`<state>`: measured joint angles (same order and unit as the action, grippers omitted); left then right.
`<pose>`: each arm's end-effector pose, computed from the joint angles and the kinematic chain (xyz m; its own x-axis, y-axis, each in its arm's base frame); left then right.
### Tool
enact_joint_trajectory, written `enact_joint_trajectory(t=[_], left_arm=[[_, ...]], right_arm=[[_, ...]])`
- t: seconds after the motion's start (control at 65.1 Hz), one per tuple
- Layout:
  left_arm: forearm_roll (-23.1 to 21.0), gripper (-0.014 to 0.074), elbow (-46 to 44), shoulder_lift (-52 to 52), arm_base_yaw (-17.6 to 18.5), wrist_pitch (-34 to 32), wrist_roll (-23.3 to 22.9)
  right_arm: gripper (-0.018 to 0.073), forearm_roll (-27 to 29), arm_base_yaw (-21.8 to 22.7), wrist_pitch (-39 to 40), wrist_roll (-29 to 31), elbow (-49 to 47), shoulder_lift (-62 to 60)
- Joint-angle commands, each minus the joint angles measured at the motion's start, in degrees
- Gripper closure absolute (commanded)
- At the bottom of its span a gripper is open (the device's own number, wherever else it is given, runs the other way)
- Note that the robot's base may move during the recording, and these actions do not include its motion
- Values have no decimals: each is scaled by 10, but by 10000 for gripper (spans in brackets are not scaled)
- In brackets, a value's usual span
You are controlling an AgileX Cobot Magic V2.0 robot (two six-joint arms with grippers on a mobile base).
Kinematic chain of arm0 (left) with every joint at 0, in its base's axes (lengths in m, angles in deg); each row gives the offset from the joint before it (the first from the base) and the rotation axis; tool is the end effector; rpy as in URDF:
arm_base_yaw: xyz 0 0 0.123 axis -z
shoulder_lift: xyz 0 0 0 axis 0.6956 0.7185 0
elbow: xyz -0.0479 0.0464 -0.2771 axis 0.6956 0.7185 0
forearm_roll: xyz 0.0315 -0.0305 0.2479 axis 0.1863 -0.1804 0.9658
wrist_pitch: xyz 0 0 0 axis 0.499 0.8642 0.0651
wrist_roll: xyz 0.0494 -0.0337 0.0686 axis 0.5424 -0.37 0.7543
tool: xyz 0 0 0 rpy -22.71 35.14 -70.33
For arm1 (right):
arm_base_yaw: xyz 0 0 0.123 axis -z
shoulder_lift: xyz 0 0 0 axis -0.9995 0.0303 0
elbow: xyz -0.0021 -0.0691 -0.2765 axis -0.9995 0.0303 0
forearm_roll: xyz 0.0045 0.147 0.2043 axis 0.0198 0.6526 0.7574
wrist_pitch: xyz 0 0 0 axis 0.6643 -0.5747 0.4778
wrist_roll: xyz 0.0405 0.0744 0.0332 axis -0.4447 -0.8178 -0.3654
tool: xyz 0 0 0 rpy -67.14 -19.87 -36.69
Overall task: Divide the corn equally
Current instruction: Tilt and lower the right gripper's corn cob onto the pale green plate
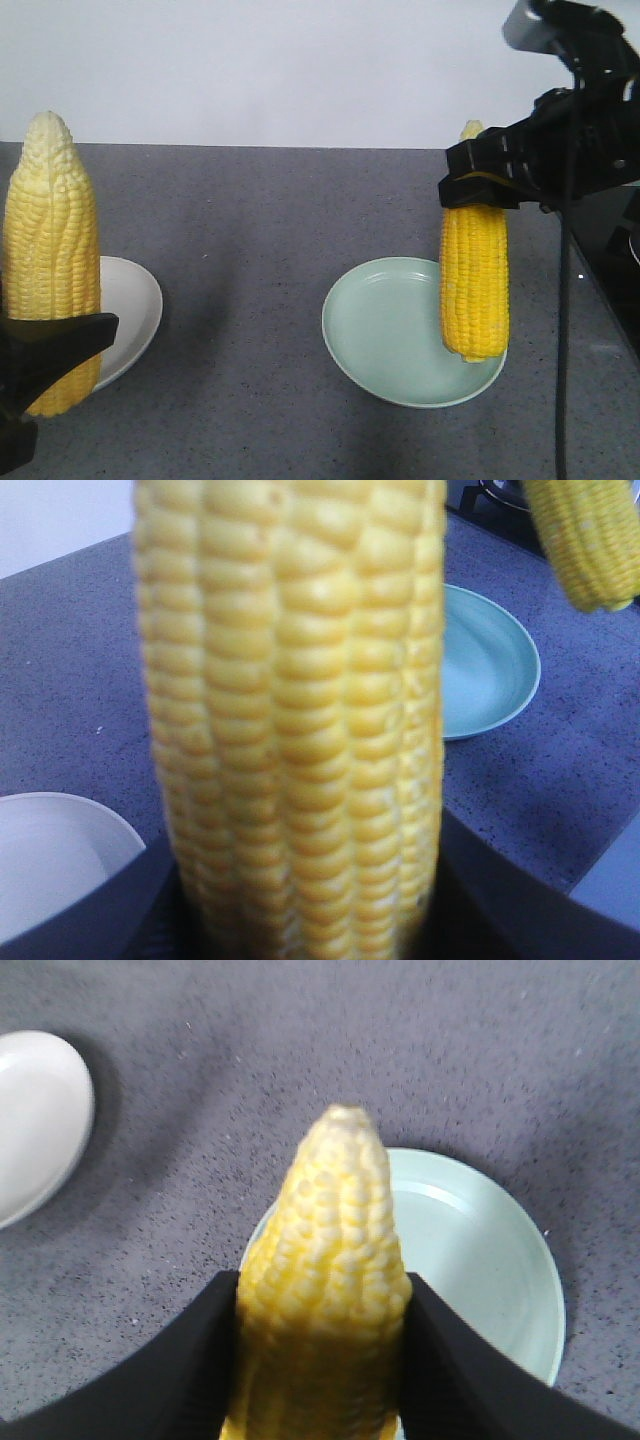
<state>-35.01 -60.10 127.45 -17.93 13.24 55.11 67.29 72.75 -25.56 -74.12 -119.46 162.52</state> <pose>0.1194 -0.0812 0.3549 -0.4006 0.2841 -0.8711 0.6369 0.7699 -0.0418 0.2646 0.1019 0.3872 -0.7946 -0.1538 -0.5873 -0.3779 0.8824 0.2803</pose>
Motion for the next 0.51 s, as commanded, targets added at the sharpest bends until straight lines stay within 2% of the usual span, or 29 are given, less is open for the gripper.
enact_joint_trajectory(t=[0.0,0.169,0.492], left_arm=[[-15,325,-13,-2,2,-37,1],[-15,325,-13,-2,2,-37,1],[-15,325,-13,-2,2,-32,1]], right_arm=[[317,8,4,-1,-5,-48,30],[314,8,4,-35,-13,-96,109],[314,7,4,-52,-26,-135,225]])
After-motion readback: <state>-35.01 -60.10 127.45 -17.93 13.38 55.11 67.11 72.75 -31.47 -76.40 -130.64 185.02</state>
